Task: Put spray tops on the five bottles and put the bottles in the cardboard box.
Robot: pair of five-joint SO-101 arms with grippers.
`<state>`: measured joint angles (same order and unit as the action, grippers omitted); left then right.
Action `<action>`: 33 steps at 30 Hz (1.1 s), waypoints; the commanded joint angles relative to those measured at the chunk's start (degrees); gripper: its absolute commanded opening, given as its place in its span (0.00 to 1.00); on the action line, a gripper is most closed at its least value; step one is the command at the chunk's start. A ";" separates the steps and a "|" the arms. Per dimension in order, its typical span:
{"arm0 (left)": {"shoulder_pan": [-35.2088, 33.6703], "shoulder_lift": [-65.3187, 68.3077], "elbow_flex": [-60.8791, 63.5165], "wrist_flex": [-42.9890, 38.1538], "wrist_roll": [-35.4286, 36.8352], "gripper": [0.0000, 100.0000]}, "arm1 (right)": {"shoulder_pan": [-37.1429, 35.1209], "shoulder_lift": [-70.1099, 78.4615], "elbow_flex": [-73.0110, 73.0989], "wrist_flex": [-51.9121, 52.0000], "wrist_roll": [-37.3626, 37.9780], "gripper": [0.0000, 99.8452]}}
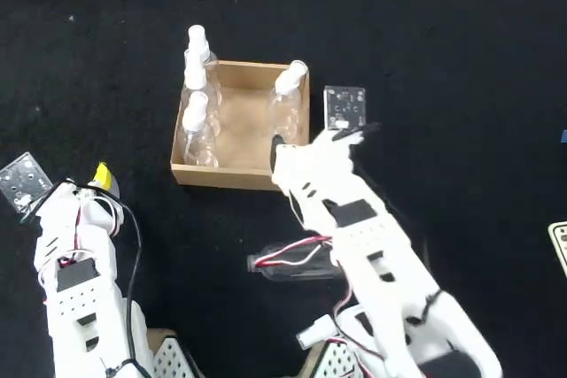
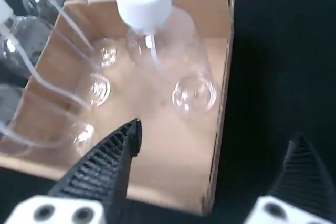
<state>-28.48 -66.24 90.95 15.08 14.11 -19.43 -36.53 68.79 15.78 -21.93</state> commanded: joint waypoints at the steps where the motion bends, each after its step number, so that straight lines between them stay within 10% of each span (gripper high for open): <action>1: 0.66 -0.88 -0.48 -1.14 -0.44 0.19 | -0.35 -8.92 -3.82 9.67 -2.20 0.37; 15: 0.66 -0.88 -0.48 -1.14 -0.44 0.19 | 7.21 -28.62 -10.59 36.31 2.02 0.28; 23: 0.66 -0.88 -0.48 -1.05 -0.44 0.19 | 23.56 -33.98 -14.90 46.24 33.14 0.06; 33: 0.66 -0.88 -0.48 -1.05 -0.44 0.19 | 26.73 -25.71 -21.93 70.24 77.54 0.14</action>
<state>-28.48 -66.24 90.95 15.08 14.11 6.15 -67.74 53.32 78.81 42.24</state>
